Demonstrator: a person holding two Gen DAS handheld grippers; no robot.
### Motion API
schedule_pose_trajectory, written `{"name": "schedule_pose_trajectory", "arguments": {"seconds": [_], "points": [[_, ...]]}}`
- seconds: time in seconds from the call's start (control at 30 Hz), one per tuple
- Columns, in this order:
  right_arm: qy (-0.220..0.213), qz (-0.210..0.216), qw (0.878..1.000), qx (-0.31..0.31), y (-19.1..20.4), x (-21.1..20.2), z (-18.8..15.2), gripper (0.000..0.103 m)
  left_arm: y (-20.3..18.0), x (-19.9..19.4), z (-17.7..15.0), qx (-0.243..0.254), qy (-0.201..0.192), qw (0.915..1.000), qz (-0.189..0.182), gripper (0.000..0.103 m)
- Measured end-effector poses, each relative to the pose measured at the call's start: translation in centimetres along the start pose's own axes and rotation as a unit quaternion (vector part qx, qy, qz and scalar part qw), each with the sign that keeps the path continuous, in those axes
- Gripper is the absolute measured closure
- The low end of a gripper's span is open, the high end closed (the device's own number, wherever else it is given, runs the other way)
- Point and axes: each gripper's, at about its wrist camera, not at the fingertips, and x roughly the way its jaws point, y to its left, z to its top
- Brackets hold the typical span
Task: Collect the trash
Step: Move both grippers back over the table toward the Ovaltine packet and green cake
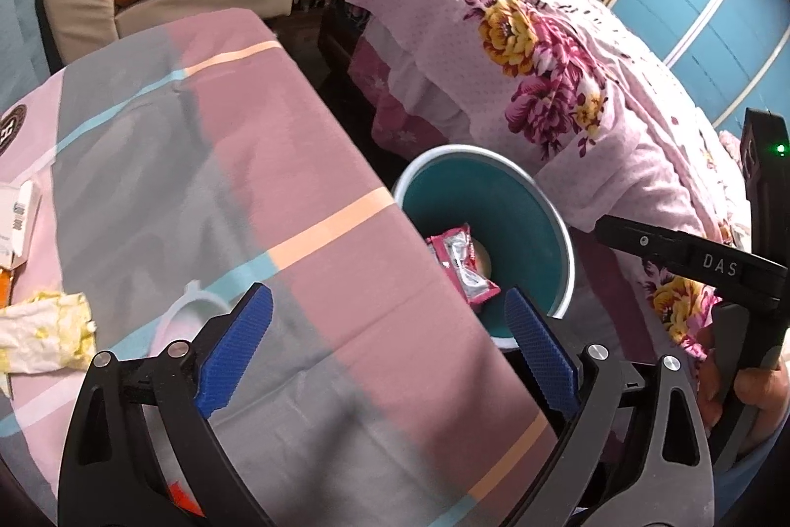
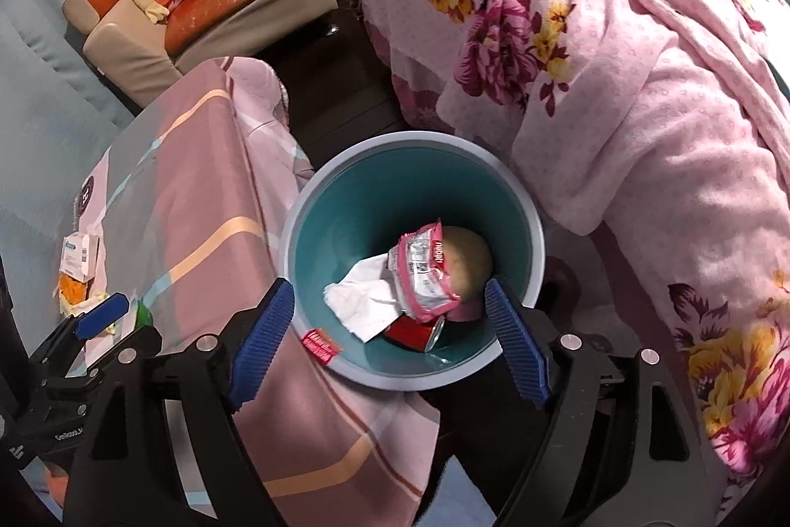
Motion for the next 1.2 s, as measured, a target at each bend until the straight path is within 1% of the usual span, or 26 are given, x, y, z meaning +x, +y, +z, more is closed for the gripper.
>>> {"name": "schedule_pose_trajectory", "arguments": {"seconds": [0.33, 0.53, 0.8, 0.97, 1.03, 1.2], "points": [[0.001, 0.003, 0.999, -0.037, 4.1, -1.8, -1.8, 0.026, 2.8, -3.9, -2.2, -0.008, -0.018, 0.9998, 0.008, 0.007], [0.009, 0.014, 0.998, -0.062, 7.1, -2.4, -3.5, 0.026, 5.8, -6.8, -4.8, -0.022, -0.027, 0.9991, 0.025, 0.006], [0.033, 0.030, 0.992, -0.114, 12.1, -2.6, -7.2, 0.026, 9.9, -10.7, -9.1, -0.047, -0.033, 0.9974, 0.043, 0.006], [0.053, 0.048, 0.986, -0.150, 15.1, -2.3, -9.8, 0.026, 11.7, -13.1, -11.4, -0.055, -0.048, 0.9958, 0.055, 0.006], [0.059, 0.051, 0.983, -0.168, 16.3, -2.2, -11.0, 0.026, 12.2, -13.5, -12.5, -0.056, -0.046, 0.9955, 0.060, 0.006], [0.068, 0.051, 0.978, -0.190, 17.7, -2.0, -12.8, 0.026, 13.4, -13.5, -16.0, -0.064, -0.023, 0.9953, 0.069, 0.006]]}}
